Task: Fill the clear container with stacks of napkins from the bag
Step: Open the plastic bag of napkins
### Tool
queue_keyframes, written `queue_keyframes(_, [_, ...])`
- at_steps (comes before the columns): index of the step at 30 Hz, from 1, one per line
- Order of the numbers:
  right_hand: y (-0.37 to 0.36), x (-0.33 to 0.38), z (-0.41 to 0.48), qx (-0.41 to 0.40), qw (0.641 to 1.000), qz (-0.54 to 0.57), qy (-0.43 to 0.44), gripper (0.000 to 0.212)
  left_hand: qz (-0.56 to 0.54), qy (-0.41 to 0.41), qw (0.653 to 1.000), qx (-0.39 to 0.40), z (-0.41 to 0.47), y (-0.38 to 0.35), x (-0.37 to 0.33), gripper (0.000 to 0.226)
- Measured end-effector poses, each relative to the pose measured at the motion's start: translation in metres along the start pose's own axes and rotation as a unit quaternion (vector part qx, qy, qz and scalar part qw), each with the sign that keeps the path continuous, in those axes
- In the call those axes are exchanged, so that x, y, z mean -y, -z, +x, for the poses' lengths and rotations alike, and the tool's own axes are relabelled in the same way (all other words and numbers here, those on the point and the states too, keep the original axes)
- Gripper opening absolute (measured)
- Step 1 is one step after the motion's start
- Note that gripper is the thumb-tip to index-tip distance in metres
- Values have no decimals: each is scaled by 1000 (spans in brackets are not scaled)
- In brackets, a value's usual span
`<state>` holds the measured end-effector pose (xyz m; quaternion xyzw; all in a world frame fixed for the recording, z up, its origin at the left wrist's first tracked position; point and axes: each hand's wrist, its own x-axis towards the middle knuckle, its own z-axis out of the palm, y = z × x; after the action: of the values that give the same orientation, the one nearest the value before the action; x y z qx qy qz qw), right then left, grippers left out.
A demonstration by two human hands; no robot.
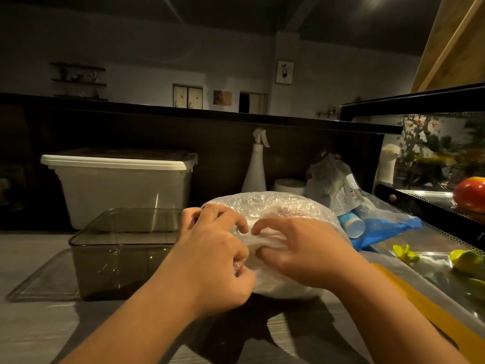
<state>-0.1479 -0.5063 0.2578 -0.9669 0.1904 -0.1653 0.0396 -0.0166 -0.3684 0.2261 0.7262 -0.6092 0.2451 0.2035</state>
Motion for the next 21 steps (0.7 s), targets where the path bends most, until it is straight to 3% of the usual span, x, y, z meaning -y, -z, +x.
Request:
queue_keyframes(3, [2, 3, 1, -2, 1000, 3, -10, 33, -2, 4, 1000, -8, 0, 1, 0, 33])
queue_keyframes(9, [-9, 10, 0, 43, 996, -76, 9, 68, 12, 6, 999, -37, 0, -1, 0, 34])
queue_keyframes(16, [-8, 10, 1, -74, 995, -60, -19, 41, 13, 20, 999, -49, 1, -1, -1, 29])
queue_keyframes(18, [-10, 11, 1, -71, 995, -73, -3, 40, 11, 22, 998, -61, 1, -4, -2, 27])
queue_keyframes(21, [-9, 10, 1, -65, 998, 4, -7, 46, 10, 27, 996, -80, 1, -4, -1, 24])
